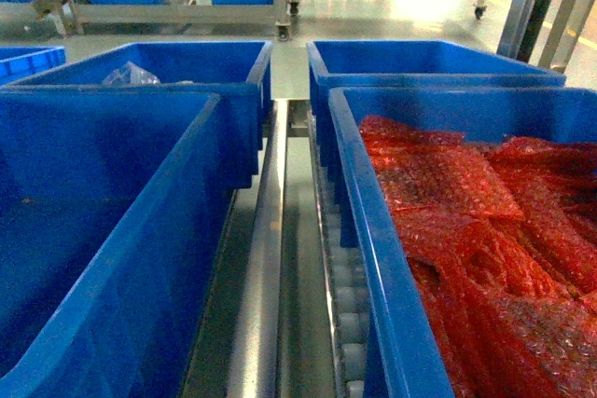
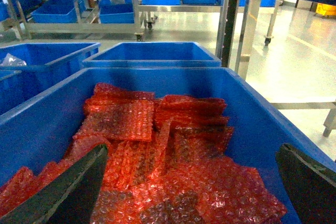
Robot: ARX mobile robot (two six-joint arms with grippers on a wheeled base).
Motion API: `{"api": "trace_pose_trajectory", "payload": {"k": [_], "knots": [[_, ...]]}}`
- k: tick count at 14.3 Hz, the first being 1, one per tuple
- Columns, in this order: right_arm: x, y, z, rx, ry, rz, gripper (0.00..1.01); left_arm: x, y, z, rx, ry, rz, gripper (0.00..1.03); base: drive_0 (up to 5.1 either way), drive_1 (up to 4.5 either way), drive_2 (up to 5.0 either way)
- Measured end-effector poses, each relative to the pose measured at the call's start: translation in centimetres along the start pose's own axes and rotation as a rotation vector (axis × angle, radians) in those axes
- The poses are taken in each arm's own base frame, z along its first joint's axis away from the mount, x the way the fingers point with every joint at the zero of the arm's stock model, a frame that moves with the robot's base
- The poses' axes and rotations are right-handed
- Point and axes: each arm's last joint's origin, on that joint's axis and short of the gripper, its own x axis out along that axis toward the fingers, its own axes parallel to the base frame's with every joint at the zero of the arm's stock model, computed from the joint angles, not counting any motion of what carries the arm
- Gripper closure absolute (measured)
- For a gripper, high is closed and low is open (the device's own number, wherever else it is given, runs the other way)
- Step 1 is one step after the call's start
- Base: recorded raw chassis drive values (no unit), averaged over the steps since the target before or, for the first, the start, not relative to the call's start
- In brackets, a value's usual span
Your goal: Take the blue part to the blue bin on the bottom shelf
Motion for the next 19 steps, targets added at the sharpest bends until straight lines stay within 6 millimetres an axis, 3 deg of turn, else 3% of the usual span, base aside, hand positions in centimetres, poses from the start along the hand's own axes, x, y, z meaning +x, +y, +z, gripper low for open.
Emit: {"api": "trace_pose_trajectory", "payload": {"k": [2, 3, 7, 8, 9, 10, 12, 14, 17, 19], "knots": [[0.0, 0.0, 0.0, 0.0, 0.001, 0.0, 0.03, 2.6, -0.6, 0.2, 0.001, 0.007, 0.018, 0.6, 0.0, 0.0, 0.0], [0.0, 0.0, 0.0, 0.0, 0.0, 0.0, 0.03, 3.7, -1.3, -0.2, 0.016, 0.036, -0.008, 0.53, 0.0, 0.0, 0.0], [0.0, 0.0, 0.0, 0.0, 0.0, 0.0, 0.03, 4.0, -1.6, -0.3, 0.018, 0.039, -0.026, 0.03, 0.0, 0.0, 0.0], [0.0, 0.0, 0.0, 0.0, 0.0, 0.0, 0.03, 4.0, -1.6, -0.3, 0.019, 0.042, -0.026, 0.05, 0.0, 0.0, 0.0], [0.0, 0.0, 0.0, 0.0, 0.0, 0.0, 0.03, 4.1, -1.6, -0.3, 0.015, 0.009, -0.053, 0.08, 0.0, 0.0, 0.0], [0.0, 0.0, 0.0, 0.0, 0.0, 0.0, 0.03, 3.9, -1.1, -0.6, -0.017, -0.09, -0.137, 0.2, 0.0, 0.0, 0.0], [0.0, 0.0, 0.0, 0.0, 0.0, 0.0, 0.03, 3.3, -0.5, -2.6, -0.017, -0.103, -0.199, 0.45, 0.0, 0.0, 0.0], [0.0, 0.0, 0.0, 0.0, 0.001, 0.0, 0.03, 3.1, -0.1, -4.3, -0.011, -0.08, -0.205, 0.66, 0.0, 0.0, 0.0], [0.0, 0.0, 0.0, 0.0, 0.001, 0.0, 0.03, 2.7, 1.3, -5.2, -0.017, -0.103, -0.181, 0.96, 0.0, 0.0, 0.0], [0.0, 0.0, 0.0, 0.0, 0.001, -0.001, 0.03, 2.4, 1.2, -5.9, -0.013, -0.095, -0.207, 1.01, 0.0, 0.0, 0.0]]}}
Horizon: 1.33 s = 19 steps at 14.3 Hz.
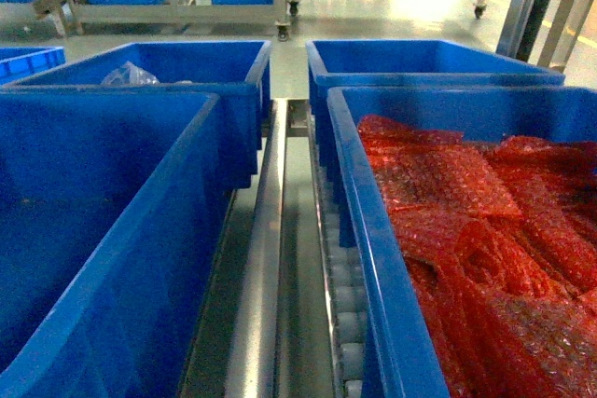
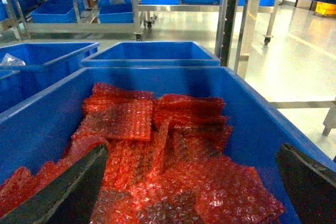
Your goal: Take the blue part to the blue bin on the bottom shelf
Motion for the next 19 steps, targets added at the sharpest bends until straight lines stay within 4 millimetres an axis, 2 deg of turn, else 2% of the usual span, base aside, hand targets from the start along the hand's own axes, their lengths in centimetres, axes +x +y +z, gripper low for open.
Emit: {"api": "trace_pose_trajectory", "payload": {"k": [9, 12, 13, 18, 19], "knots": [[0.0, 0.0, 0.0, 0.0, 0.0, 0.0, 0.03, -1.4, 0.0, -2.3, 0.0, -0.024, 0.0, 1.01, 0.0, 0.0, 0.0], [0.0, 0.0, 0.0, 0.0, 0.0, 0.0, 0.03, -2.4, 0.0, -3.1, 0.001, 0.039, -0.003, 1.01, 0.0, 0.0, 0.0], [0.0, 0.0, 0.0, 0.0, -0.001, 0.0, 0.03, -2.7, 0.0, -2.5, 0.002, -0.023, 0.001, 1.01, 0.0, 0.0, 0.0], [0.0, 0.0, 0.0, 0.0, 0.0, 0.0, 0.03, -2.6, 0.0, -2.8, 0.002, -0.002, 0.0, 1.01, 0.0, 0.0, 0.0], [0.0, 0.0, 0.0, 0.0, 0.0, 0.0, 0.03, -2.6, 0.1, -2.8, 0.002, -0.002, 0.001, 0.88, 0.0, 0.0, 0.0]]}}
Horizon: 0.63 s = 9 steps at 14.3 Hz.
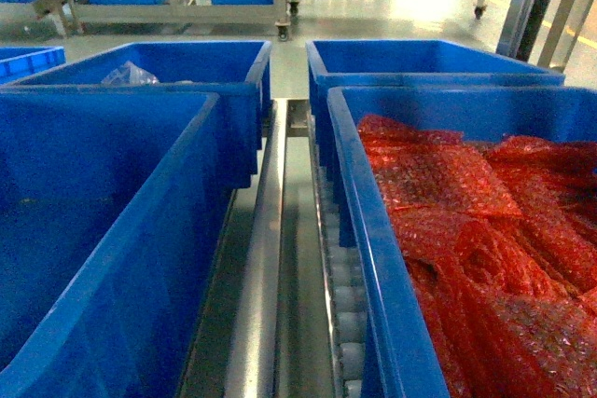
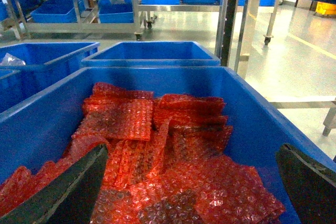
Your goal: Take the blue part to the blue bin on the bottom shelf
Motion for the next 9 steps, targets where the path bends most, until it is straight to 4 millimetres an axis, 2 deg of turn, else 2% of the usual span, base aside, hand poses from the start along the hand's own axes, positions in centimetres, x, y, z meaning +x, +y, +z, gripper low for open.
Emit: {"api": "trace_pose_trajectory", "payload": {"k": [6, 9], "knots": [[0.0, 0.0, 0.0, 0.0, 0.0, 0.0, 0.03, 0.0, 0.0, 0.0, 0.0, 0.0, 0.0, 0.06, 0.0, 0.0, 0.0], [0.0, 0.0, 0.0, 0.0, 0.0, 0.0, 0.03, 0.0, 0.0, 0.0, 0.001, 0.0, 0.0, 0.05, 0.0, 0.0, 0.0]]}}
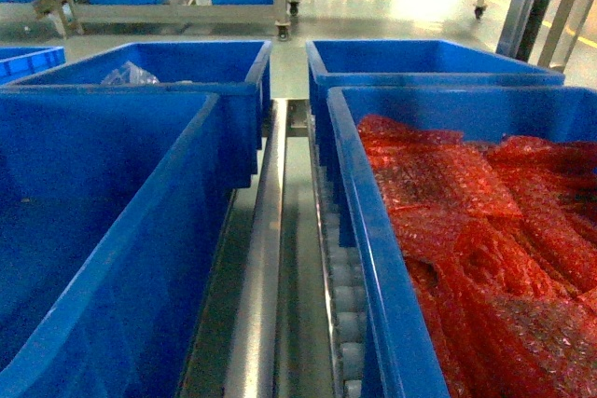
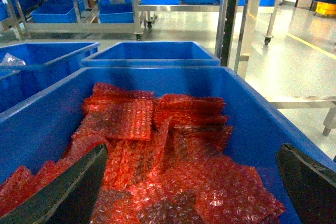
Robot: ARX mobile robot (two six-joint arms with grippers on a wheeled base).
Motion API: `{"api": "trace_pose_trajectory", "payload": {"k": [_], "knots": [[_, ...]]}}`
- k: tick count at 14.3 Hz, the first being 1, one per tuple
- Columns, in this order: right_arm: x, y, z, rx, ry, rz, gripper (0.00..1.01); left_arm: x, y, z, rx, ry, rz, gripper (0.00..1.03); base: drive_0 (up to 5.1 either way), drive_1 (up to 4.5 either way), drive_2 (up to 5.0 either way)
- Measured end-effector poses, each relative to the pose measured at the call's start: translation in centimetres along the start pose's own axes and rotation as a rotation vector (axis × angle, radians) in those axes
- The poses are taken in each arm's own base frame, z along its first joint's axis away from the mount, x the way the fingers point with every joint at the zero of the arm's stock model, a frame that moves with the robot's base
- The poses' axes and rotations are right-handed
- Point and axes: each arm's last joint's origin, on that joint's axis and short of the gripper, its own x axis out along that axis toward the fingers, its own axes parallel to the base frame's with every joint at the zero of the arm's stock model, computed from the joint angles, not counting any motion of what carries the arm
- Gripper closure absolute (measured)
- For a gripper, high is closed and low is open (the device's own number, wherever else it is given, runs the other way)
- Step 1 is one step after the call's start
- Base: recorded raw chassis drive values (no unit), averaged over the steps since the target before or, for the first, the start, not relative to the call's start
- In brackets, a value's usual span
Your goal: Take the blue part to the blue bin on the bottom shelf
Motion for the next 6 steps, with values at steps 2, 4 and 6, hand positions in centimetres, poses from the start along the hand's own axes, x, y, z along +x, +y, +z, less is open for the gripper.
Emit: {"api": "trace_pose_trajectory", "payload": {"k": [2, 4, 6], "knots": [[0.0, 0.0, 0.0, 0.0, 0.0, 0.0, 0.03, 0.0, 0.0, 0.0, 0.0, 0.0, 0.0, 0.05, 0.0, 0.0, 0.0], [0.0, 0.0, 0.0, 0.0, 0.0, 0.0, 0.03, 0.0, 0.0, 0.0, 0.0, 0.0, 0.0, 0.05, 0.0, 0.0, 0.0], [0.0, 0.0, 0.0, 0.0, 0.0, 0.0, 0.03, 0.0, 0.0, 0.0, 0.0, 0.0, 0.0, 0.05, 0.0, 0.0, 0.0]]}}
